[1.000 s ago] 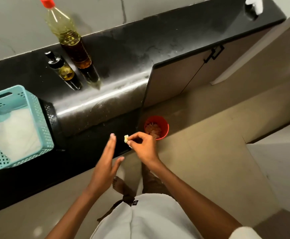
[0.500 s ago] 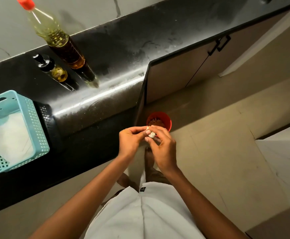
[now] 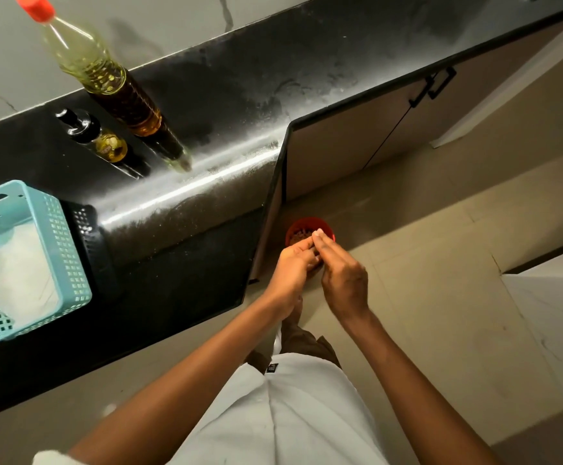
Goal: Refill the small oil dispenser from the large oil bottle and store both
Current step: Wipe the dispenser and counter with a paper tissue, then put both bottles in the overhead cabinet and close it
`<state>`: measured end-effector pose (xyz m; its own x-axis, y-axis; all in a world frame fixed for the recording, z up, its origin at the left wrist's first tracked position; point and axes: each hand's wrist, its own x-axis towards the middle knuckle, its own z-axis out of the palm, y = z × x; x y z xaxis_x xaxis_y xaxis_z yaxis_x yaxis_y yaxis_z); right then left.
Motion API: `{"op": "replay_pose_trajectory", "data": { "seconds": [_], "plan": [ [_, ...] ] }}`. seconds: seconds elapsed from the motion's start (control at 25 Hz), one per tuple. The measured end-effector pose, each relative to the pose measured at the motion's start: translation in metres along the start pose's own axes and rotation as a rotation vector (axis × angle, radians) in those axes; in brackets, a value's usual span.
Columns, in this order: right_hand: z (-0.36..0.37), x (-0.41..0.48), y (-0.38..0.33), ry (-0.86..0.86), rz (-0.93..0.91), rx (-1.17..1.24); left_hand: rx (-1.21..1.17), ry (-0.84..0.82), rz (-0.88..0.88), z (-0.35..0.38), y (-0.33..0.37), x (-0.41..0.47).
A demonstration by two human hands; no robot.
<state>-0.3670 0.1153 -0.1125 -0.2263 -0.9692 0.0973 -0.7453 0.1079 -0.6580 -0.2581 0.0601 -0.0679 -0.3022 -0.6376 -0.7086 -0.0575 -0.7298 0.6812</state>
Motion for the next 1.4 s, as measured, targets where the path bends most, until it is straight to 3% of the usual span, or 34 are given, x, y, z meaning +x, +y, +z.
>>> {"op": "replay_pose_trajectory", "data": {
  "seconds": [0.16, 0.24, 0.32, 0.4, 0.52, 0.64, 0.92, 1.24, 1.4],
  "plan": [
    [-0.018, 0.027, 0.031, 0.223, -0.122, -0.040, 0.218, -0.097, 0.023, -0.006, 0.007, 0.010],
    [-0.016, 0.034, 0.040, 0.333, -0.110, -0.024, 0.275, -0.089, -0.001, -0.010, 0.004, 0.014],
    [0.007, 0.042, 0.060, 0.335, -0.022, 0.007, 0.306, -0.061, -0.042, -0.016, -0.002, 0.017],
    [0.043, 0.047, 0.090, 0.189, 0.157, -0.022, 0.321, -0.033, -0.079, -0.023, -0.010, 0.019],
    [0.081, 0.047, 0.129, -0.252, 0.518, -0.074, 0.327, -0.011, -0.100, -0.028, -0.015, 0.018],
    [0.092, 0.032, 0.136, -0.396, 0.591, -0.048, 0.301, 0.009, -0.099, -0.035, -0.018, 0.017],
    [0.071, -0.005, 0.006, -0.257, 0.203, 0.174, 0.241, 0.043, -0.004, -0.077, -0.021, 0.001],
    [0.051, 0.058, -0.201, -0.075, -0.118, 0.419, 0.061, 0.284, 0.461, -0.171, 0.080, -0.101],
    [0.023, 0.092, -0.315, 0.042, -0.388, 0.538, -0.040, 0.269, 0.739, -0.209, 0.153, -0.173]
  ]
}}
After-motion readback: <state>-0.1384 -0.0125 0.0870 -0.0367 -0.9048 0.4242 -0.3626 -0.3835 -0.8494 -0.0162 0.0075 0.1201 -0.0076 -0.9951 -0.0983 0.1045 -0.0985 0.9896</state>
